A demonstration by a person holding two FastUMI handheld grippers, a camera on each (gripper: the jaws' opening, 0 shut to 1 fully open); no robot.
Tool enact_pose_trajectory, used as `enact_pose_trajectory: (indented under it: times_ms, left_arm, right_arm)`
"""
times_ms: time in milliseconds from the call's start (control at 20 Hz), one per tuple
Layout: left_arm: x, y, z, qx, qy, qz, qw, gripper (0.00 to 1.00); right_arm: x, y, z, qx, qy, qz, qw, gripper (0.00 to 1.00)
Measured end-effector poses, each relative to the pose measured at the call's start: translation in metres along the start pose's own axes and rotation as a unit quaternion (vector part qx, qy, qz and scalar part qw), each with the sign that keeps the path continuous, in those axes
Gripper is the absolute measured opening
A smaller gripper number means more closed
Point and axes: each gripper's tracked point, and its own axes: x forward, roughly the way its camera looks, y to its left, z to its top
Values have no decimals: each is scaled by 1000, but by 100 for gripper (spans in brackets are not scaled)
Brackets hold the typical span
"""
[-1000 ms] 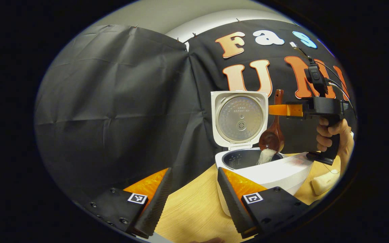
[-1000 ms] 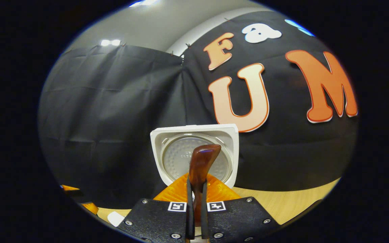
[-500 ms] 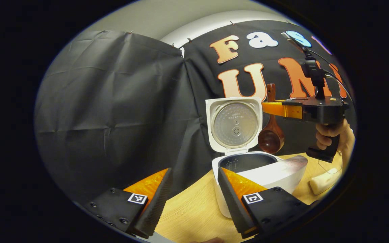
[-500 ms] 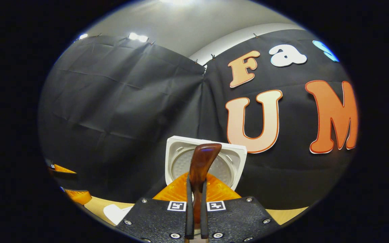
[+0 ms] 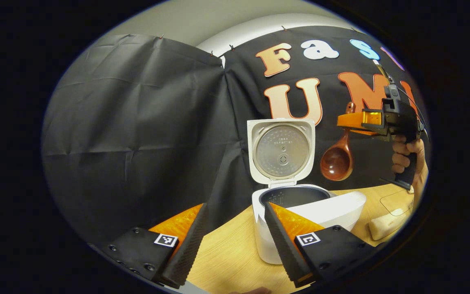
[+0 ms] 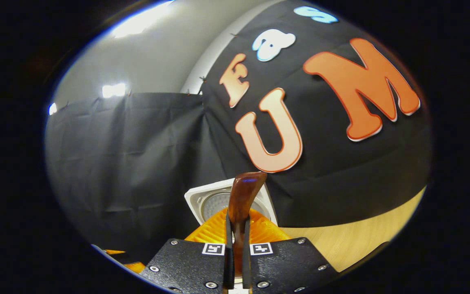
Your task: Close the left gripper, press the button to open the rice cooker; take a wooden spoon from the chopstick holder with the right hand, scoop a spoonful of rice and pour it into the rice cooker, then put the wooden spoon back into the chopstick holder.
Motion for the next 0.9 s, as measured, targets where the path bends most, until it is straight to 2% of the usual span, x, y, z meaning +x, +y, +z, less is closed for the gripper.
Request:
enact_pose_trajectory:
  times_ms: [50, 100, 200, 350, 400, 500, 850, 900]
  left_arm:
    - [0, -2, 0, 2, 0, -1, 1000, 90]
    - [-1, -5, 1, 3, 0, -4, 1000, 87]
    - [-1, -16, 1, 3, -1, -11, 1000, 90]
    - [-4, -27, 2, 5, -2, -22, 1000, 90]
    - [-4, -29, 2, 5, -2, -24, 1000, 87]
    - [-3, -35, 4, 3, -3, -30, 1000, 90]
    - [-1, -57, 10, -10, -6, -54, 998, 90]
    - [-1, -61, 10, -12, -5, -56, 998, 87]
  right_arm:
    - [-6, -10, 8, 34, 0, -2, 999, 8]
    - [-9, -19, 14, 63, -2, -5, 998, 8]
    - [-26, -45, 29, 89, -17, -31, 995, 8]
    - [-63, -97, 54, 98, -40, -92, 990, 8]
    - [-74, -109, 63, 101, -48, -108, 988, 8]
    - [-97, -133, 79, 106, -61, -135, 983, 8]
    - [-185, -195, 118, 86, -110, -217, 966, 8]
    - [-195, -202, 122, 79, -114, -229, 964, 8]
